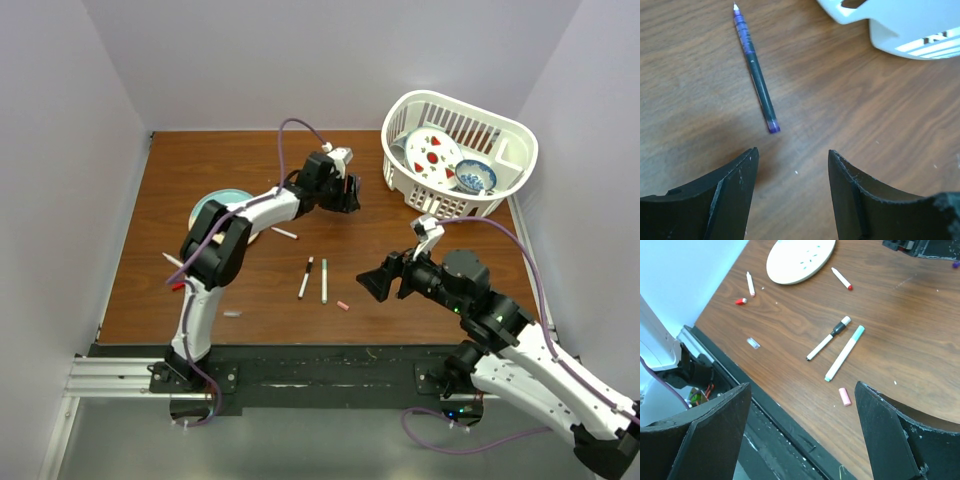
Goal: Insert the pens into the pen caps
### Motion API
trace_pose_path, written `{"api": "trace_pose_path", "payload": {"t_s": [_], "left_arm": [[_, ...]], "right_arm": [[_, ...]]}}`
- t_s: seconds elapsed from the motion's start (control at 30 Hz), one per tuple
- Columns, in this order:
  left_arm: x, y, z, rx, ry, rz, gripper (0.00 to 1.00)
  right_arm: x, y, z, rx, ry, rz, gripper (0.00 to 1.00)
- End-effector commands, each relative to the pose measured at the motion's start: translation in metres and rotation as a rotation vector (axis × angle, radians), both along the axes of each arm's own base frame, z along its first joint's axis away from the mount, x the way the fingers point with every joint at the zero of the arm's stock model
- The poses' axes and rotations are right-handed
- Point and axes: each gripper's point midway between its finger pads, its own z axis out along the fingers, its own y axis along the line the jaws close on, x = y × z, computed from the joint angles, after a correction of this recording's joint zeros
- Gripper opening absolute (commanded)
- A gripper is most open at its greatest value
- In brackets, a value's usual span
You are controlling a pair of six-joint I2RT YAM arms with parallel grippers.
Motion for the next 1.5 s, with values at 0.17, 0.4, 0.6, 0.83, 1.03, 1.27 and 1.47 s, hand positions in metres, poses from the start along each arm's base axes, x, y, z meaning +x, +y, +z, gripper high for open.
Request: {"api": "trace_pose_path", "payload": {"t_s": [0.17, 0.4, 0.6, 0.83, 1.03, 1.27, 1.47], "left_arm": [[0.05, -0.004, 0.01, 0.063, -0.148, 0.041, 0.6], [0.064, -0.018, -0.021, 0.08, -0.127, 0.016, 0.56], [0.077, -0.014, -0.042, 0.164, -0.143, 0.059, 0.54], [0.082, -0.009, -0.052, 0.259, -0.179, 0.068, 0.34], [0.079, -0.017, -0.049, 0.254, -0.198, 0.058, 0.34], [0.066, -0.003, -0.072, 0.34, -0.13, 0.13, 0.27], [0.046, 0.003, -0.084, 0.341, -0.014, 0.151, 0.0]], "right_arm": [[0.004, -0.004, 0.015, -0.017, -0.05, -0.011, 0.88], [0.009, -0.013, 0.017, -0.043, -0.083, -0.052, 0.88], [0.01, -0.011, 0.018, -0.066, -0.078, -0.039, 0.88], [0.01, -0.011, 0.021, -0.047, -0.08, -0.047, 0.88], [0.009, -0.012, 0.018, -0.041, -0.07, -0.053, 0.88], [0.009, -0.012, 0.017, -0.035, -0.054, -0.055, 0.88], [0.005, -0.008, 0.015, 0.0, -0.024, -0.045, 0.88]]}}
